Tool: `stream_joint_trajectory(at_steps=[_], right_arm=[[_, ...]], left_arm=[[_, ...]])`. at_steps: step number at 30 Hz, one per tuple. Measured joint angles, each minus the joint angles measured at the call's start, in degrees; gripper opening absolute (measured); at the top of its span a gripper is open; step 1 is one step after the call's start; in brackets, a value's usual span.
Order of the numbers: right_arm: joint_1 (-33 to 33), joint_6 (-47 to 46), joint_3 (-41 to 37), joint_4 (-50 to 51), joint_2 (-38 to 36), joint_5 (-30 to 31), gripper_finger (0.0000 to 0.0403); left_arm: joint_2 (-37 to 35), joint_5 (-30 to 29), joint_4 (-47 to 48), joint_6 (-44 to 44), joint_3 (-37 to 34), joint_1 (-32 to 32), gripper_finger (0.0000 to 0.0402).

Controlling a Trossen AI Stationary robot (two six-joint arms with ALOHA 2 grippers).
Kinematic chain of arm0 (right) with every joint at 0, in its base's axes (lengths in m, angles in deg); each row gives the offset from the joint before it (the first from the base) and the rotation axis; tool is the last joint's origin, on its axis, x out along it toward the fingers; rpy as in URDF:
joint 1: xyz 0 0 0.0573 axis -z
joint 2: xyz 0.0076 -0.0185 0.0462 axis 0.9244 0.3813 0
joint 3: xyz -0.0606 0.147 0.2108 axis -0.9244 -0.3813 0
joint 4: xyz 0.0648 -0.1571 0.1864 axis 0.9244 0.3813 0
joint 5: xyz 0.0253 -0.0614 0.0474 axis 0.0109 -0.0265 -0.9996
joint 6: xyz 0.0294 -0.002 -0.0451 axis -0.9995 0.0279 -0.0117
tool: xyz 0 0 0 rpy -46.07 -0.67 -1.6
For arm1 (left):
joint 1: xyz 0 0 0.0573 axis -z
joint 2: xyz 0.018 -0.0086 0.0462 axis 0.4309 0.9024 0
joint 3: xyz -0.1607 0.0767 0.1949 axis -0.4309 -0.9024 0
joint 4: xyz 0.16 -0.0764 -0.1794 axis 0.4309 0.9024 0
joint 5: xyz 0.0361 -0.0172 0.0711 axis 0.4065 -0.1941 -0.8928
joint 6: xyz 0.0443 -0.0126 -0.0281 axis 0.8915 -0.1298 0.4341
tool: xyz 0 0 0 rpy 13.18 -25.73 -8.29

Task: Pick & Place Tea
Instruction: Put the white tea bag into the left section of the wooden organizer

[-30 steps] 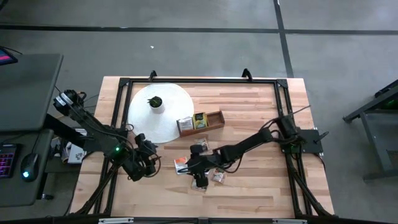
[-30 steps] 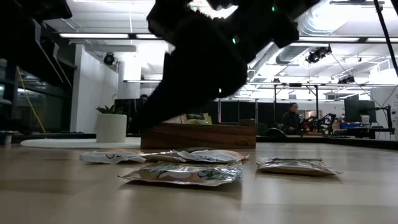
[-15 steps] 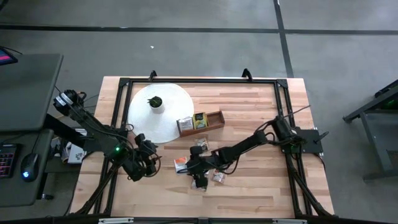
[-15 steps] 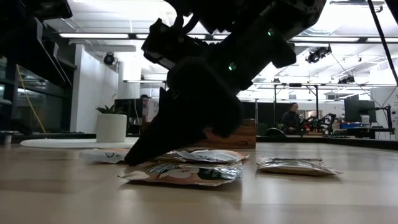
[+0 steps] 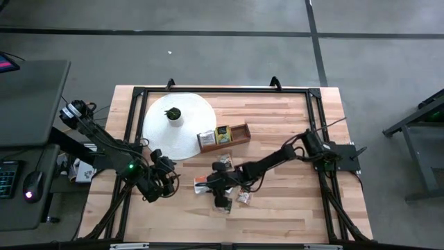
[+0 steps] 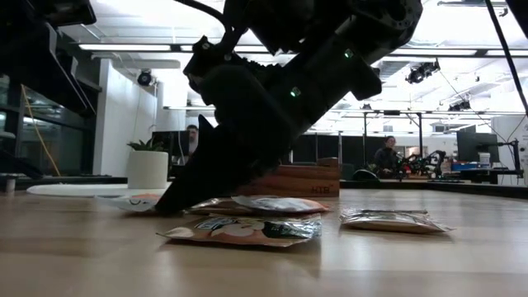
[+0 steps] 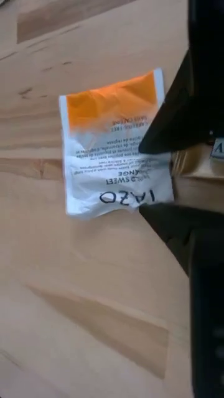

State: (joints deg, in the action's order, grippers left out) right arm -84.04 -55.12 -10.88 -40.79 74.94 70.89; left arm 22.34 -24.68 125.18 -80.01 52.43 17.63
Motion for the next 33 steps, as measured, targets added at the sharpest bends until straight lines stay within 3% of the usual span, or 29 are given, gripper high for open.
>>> stream_joint_trajectory(at_steps=[8,17,25,33], right_arm=[[0.1,-4.5,-0.1,0.3,-0.1,-0.9,0.0009],[-0.1,-9.4,-0.5,0.9,-3.1,-3.1,0.0003],[2.2,-20.9,-0.4,0.8,-9.3,-16.5,0.0001],[5.5,-33.0,-0.4,0.4,-14.6,-30.7,0.0001]], left_arm=[[0.0,0.4,0.0,-0.1,0.0,0.0,0.0237],[0.0,0.7,-0.8,-0.1,0.0,0.0,0.0236],[0.0,2.2,-2.9,2.7,0.0,0.0,0.0236],[0.0,2.3,-15.6,19.8,0.0,0.0,0.0236]])
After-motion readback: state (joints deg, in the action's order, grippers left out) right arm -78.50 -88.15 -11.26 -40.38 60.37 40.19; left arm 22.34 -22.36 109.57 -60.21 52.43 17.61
